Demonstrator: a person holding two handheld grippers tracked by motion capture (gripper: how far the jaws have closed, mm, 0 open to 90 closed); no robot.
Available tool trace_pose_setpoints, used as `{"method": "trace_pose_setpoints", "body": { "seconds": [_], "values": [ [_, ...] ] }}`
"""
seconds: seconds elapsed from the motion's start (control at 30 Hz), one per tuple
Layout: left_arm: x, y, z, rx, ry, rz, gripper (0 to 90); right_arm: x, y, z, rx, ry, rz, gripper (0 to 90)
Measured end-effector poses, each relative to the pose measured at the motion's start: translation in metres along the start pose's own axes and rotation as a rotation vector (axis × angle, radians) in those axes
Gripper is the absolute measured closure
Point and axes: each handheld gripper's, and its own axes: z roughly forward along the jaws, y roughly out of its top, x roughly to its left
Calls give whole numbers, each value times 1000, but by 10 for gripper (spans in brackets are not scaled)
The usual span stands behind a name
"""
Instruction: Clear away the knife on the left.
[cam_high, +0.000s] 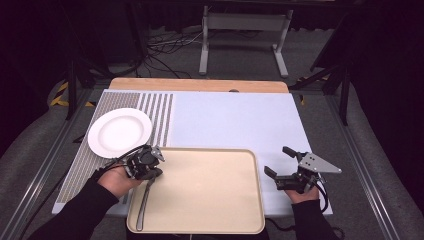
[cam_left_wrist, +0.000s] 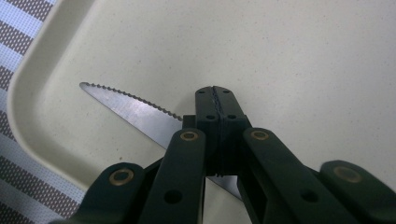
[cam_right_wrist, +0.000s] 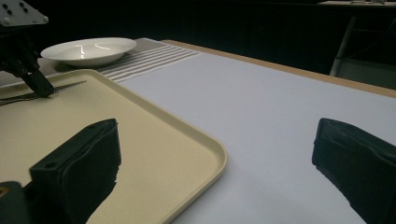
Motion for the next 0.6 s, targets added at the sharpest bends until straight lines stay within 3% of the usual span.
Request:
{"method": "trace_pose_setpoints", "body": {
  "seconds": [0.33,0.4,0.5,0.57,0.6],
  "values": [
    [4,-4,-1,-19,-27,-17,880,0,0,0,2,0,-2,19],
    [4,-4,-2,-35,-31,-17,741,0,0,0,2,0,-3,19],
    [5,-6,-10,-86,-61,-17,634,0,0,0,0,-2,-5,19],
    [7,-8,-18,-148,-79,-25,545,0,0,1,0,2,-1,19],
    [7,-8,-18,-148,-79,-25,492,0,0,1,0,2,-1,19]
  ]
}}
